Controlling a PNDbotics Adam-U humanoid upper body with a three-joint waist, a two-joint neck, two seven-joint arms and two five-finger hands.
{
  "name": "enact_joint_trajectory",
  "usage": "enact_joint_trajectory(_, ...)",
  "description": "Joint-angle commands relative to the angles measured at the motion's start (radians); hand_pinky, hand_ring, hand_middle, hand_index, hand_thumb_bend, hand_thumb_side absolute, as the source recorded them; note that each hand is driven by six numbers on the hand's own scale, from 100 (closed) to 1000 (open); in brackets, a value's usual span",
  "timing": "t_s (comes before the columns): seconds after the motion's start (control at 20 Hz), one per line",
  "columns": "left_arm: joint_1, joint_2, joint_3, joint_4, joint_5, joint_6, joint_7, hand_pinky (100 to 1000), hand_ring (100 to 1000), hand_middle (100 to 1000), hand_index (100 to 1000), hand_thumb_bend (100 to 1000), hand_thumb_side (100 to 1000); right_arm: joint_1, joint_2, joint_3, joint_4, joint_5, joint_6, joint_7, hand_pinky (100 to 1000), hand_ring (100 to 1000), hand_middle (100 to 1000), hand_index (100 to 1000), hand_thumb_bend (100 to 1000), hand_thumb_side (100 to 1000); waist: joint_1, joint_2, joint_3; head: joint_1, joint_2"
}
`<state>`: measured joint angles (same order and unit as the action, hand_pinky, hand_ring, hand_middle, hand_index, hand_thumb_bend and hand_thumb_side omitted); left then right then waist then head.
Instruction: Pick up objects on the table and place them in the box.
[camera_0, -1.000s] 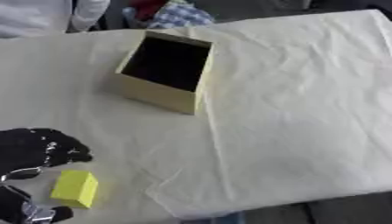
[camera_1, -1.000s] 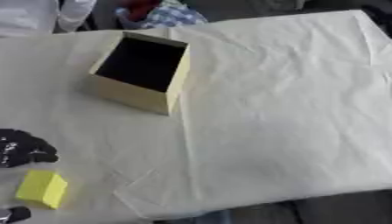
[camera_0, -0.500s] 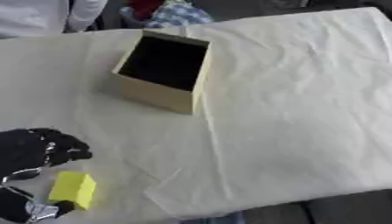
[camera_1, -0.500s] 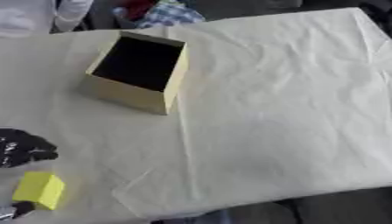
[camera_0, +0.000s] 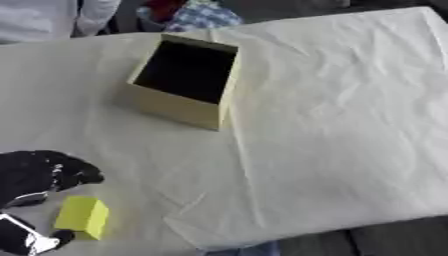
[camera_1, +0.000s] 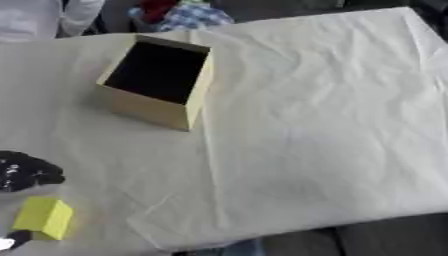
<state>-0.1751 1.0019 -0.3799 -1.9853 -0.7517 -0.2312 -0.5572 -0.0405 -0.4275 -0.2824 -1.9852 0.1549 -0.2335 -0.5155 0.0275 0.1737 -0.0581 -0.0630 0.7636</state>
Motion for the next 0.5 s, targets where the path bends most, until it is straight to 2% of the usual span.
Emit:
enact_joint_trajectory(0.05, -0.004, 0.016, 0.009, 0.003, -0.020, 0.015, 0.007, 928, 954, 927, 1000, 354, 569, -0.008, -0.016, -0.005, -0.015, -0.006, -0.001, 0.002, 595, 657, 507, 689, 100, 904, 0.001, -0.008, -0.001, -0.001, 0.006)
enact_joint_trajectory(0.25, -0.003, 0.010, -0.004, 0.042, -0.040, 0.039, 0.011, 928, 954, 927, 1000, 346, 643, -0.010, -0.015, -0.006, -0.015, -0.006, -0.001, 0.001, 594, 657, 506, 689, 100, 904, 0.004, -0.006, -0.003, 0.001, 0.006)
enact_joint_trajectory(0.5, -0.010, 0.001, -0.025, 0.069, -0.047, 0.044, 0.003, 928, 953, 922, 1000, 343, 683, -0.012, -0.011, -0.006, -0.015, -0.008, 0.000, 0.001, 594, 657, 506, 689, 100, 904, 0.006, -0.004, -0.007, 0.001, 0.006)
